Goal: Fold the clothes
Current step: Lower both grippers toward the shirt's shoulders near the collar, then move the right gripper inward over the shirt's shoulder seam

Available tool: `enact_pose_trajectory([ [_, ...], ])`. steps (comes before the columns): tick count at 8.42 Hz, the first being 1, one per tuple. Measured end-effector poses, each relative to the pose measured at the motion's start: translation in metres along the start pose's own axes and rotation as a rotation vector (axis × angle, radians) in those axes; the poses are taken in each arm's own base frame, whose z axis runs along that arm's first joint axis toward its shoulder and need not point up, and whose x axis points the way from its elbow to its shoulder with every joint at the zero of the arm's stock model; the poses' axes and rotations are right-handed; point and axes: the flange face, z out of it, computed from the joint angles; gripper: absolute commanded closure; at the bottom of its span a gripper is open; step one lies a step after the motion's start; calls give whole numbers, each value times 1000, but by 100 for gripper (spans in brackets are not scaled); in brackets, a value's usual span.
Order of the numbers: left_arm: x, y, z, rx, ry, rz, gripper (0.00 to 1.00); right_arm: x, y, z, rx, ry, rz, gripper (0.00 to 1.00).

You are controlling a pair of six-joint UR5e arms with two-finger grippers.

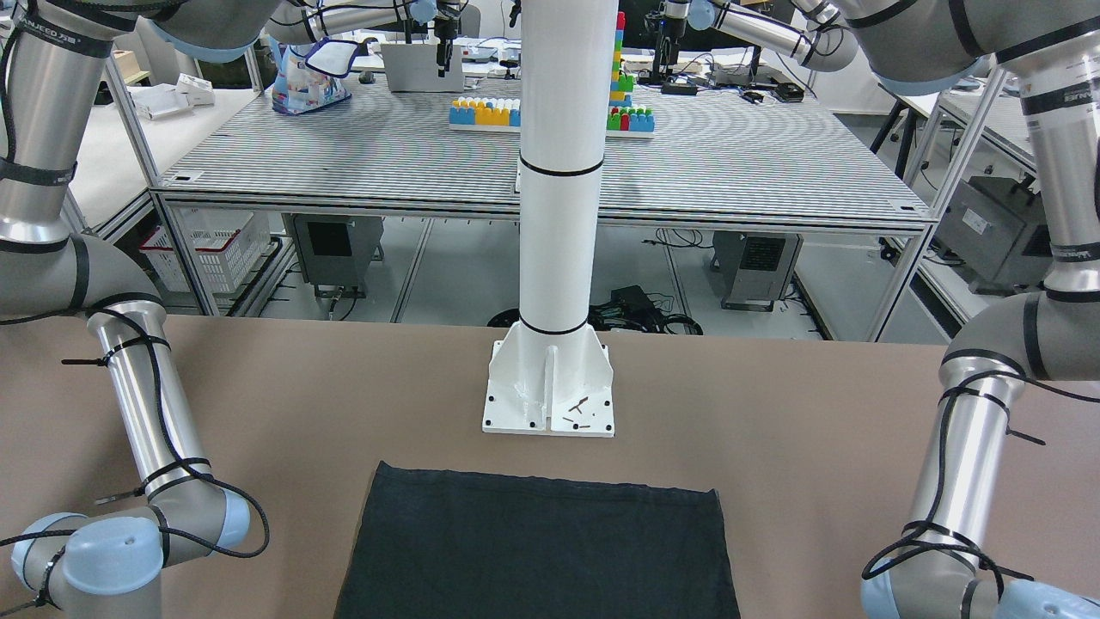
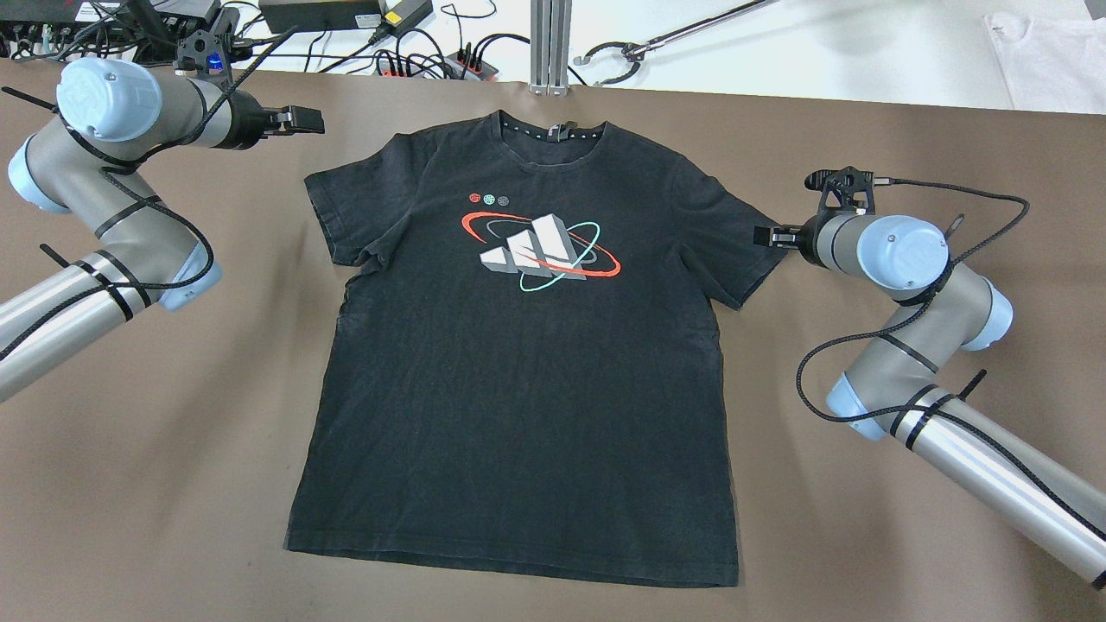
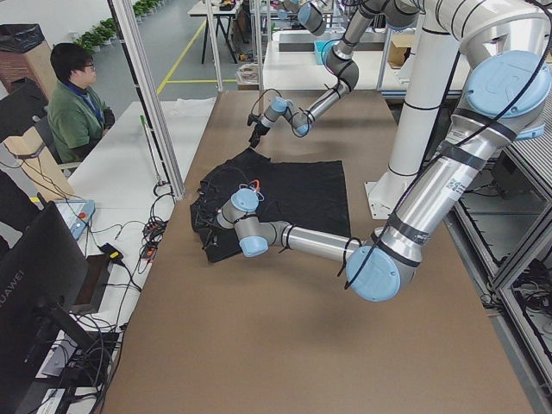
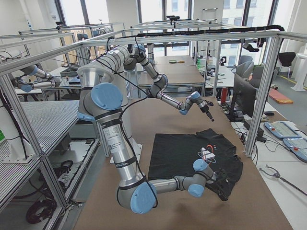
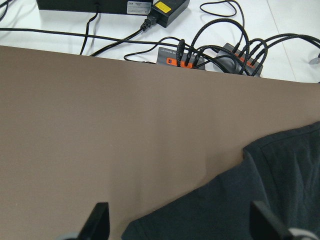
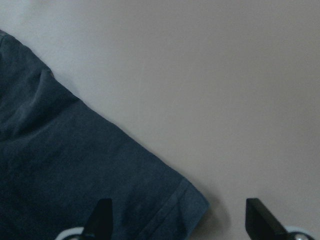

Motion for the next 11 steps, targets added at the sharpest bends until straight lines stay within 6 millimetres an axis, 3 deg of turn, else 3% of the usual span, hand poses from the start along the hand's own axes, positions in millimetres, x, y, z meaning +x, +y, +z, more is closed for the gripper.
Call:
enact_pose_trajectory([
  [1, 2, -2, 2, 0, -1, 1, 0, 3, 3, 2, -6, 4, 0, 9],
  [2, 3, -2, 3, 0, -1, 1, 0, 6, 5, 4, -11, 7, 0, 22],
  [4, 3, -3, 3, -1, -3, 2, 0, 9, 7, 5, -15, 10, 1, 79],
  [5, 3, -3, 3, 0, -3, 3, 0, 10, 8, 5, -15, 11, 1, 99],
  [11, 1, -3, 4, 0, -5, 4, 0, 4, 3, -4, -11, -13, -1, 100],
])
